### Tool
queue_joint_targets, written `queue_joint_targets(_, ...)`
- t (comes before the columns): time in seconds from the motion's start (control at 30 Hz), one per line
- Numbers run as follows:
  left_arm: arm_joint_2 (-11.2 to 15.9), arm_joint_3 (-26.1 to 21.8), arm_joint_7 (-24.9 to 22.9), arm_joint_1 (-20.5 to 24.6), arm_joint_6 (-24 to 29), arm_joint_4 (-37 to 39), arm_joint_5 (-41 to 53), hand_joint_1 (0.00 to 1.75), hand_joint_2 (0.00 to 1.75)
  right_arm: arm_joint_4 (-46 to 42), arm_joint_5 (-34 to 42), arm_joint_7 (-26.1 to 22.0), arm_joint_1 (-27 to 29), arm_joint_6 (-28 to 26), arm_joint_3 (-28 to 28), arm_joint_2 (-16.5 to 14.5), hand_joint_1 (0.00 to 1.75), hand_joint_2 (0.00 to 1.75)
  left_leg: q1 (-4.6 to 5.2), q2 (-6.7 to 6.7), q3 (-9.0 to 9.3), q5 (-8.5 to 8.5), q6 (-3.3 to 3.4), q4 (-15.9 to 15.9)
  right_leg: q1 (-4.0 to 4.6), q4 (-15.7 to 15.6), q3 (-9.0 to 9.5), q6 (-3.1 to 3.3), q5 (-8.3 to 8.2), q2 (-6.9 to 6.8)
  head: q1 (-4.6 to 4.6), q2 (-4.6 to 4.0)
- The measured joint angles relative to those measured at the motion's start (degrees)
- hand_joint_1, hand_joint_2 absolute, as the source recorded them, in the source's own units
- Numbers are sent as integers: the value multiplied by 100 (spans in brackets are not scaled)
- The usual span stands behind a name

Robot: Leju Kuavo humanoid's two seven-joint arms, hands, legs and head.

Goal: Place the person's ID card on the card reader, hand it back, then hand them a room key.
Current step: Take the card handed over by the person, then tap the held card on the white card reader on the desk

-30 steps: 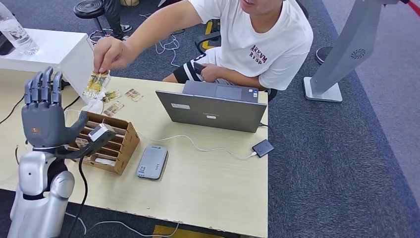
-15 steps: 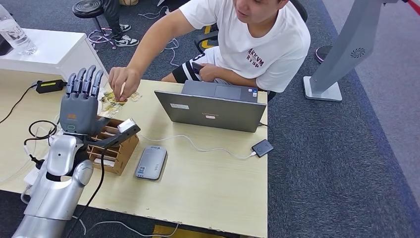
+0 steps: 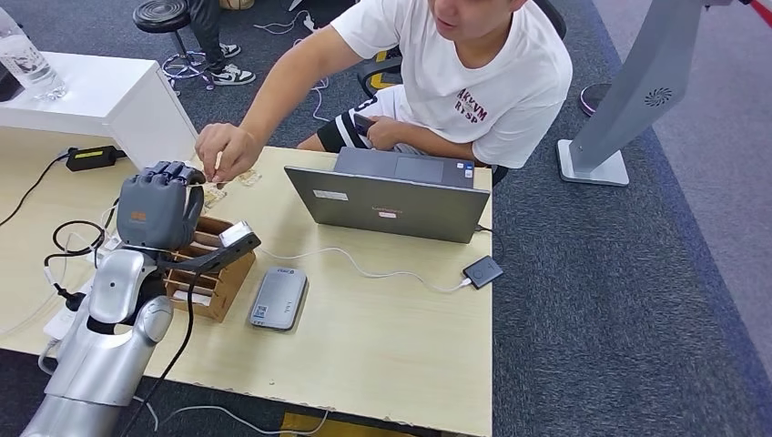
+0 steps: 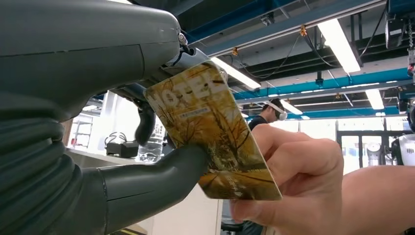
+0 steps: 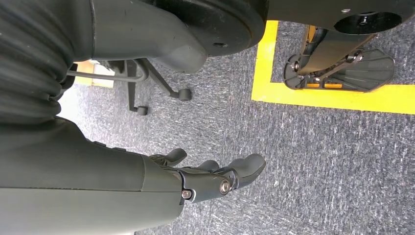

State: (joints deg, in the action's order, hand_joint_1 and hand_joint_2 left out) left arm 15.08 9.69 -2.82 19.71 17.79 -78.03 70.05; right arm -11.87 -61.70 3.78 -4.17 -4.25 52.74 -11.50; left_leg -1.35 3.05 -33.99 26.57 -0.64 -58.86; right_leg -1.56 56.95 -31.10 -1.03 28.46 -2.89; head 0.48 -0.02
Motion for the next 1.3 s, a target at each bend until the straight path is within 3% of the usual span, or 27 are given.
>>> queue_joint_targets(0.47, -7, 208, 151, -310, 1, -155, 8, 175, 175, 0, 15, -26, 15, -3, 2, 0, 0, 175, 0, 0, -2, 0, 0, 0, 0, 0, -1, 0, 0, 0, -1, 0)
queue_joint_targets(0.9, -55, 1169, -114, -762, -789, -391, 365, 175, 175, 0, 16, -1, 25, -12, 3, 0, 0, 175, 0, 0, -5, 1, 0, 0, 0, -1, -6, 0, 0, 0, 0, 0)
queue_joint_targets(1.3, -107, 1497, -199, -744, -1128, -52, 237, 175, 175, 0, 11, -23, 23, -5, 4, 0, 0, 175, 0, 0, -7, 1, 0, 0, 0, -1, -8, 0, 0, 0, 1, 0)
